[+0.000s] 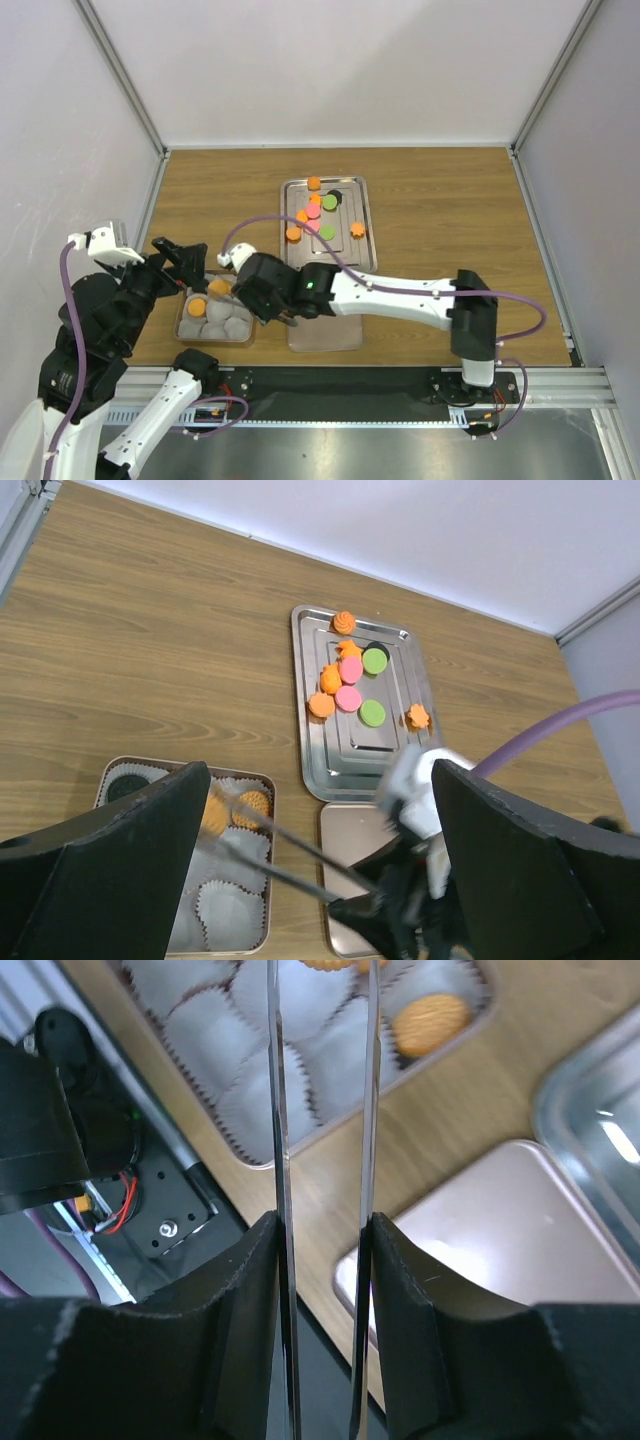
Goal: Pack the cookies
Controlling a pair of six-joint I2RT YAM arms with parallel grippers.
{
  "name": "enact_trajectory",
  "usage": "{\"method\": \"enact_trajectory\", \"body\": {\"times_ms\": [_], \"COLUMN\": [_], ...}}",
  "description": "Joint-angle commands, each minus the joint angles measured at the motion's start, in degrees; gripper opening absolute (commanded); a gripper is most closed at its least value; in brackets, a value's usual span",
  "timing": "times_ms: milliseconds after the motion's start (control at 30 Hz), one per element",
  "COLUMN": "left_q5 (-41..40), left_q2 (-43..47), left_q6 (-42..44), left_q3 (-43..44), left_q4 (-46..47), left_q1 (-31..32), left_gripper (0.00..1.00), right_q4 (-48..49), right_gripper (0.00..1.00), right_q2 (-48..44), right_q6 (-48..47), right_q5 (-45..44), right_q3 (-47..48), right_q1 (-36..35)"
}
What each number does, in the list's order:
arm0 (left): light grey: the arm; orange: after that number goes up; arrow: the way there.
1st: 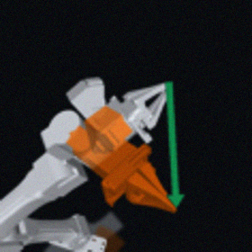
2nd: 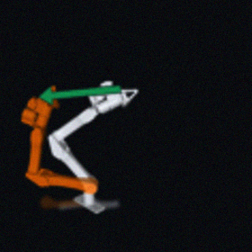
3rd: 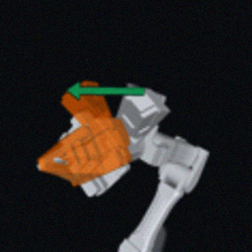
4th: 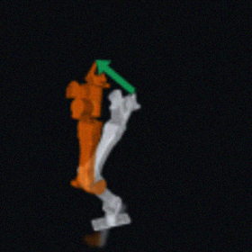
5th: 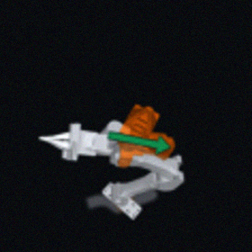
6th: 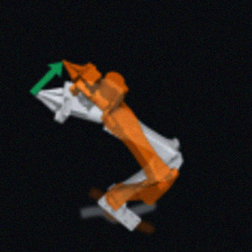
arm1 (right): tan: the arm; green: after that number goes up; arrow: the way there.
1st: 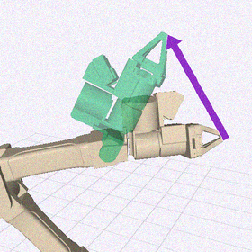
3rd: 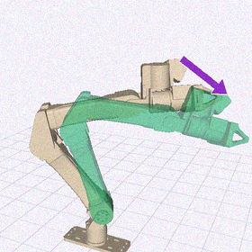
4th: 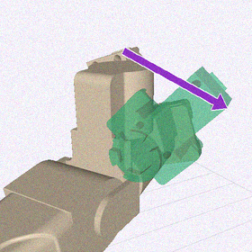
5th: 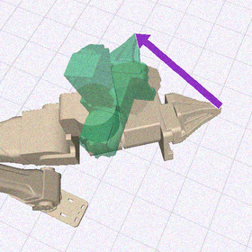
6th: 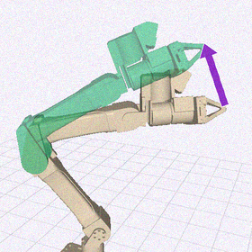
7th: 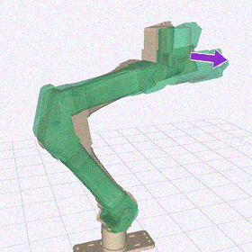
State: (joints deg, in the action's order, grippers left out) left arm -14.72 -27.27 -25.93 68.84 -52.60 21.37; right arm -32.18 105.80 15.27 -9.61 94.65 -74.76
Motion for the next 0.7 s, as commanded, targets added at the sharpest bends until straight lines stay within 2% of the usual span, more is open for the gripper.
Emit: {"method": "enact_trajectory", "body": {"times_ms": [0, 500, 667], "left_q5": [-0.83, -0.92, -1.01], "left_q2": [0.11, 0.37, 0.46], "left_q6": [-0.17, 0.09, 0.09], "left_q3": [2.09, 2.7, 2.53], "left_q4": [-0.75, -1.72, -1.81], "left_q1": [0.26, 0.26, 0.26], "left_gripper": [1.0, 0.99, 1.0], "right_q4": [-1.13, -1.48, -1.74], "right_gripper": [0.25, 0.29, 0.35], "right_q2": [2.92, 7.84, 7.67], "right_q6": [-1.82, -1.82, -1.91], "right_q5": [-0.42, 0.73, 0.64], "right_q3": [5.19, 7.74, 7.83], "right_q1": [-1.0, -2.67, -2.93]}}
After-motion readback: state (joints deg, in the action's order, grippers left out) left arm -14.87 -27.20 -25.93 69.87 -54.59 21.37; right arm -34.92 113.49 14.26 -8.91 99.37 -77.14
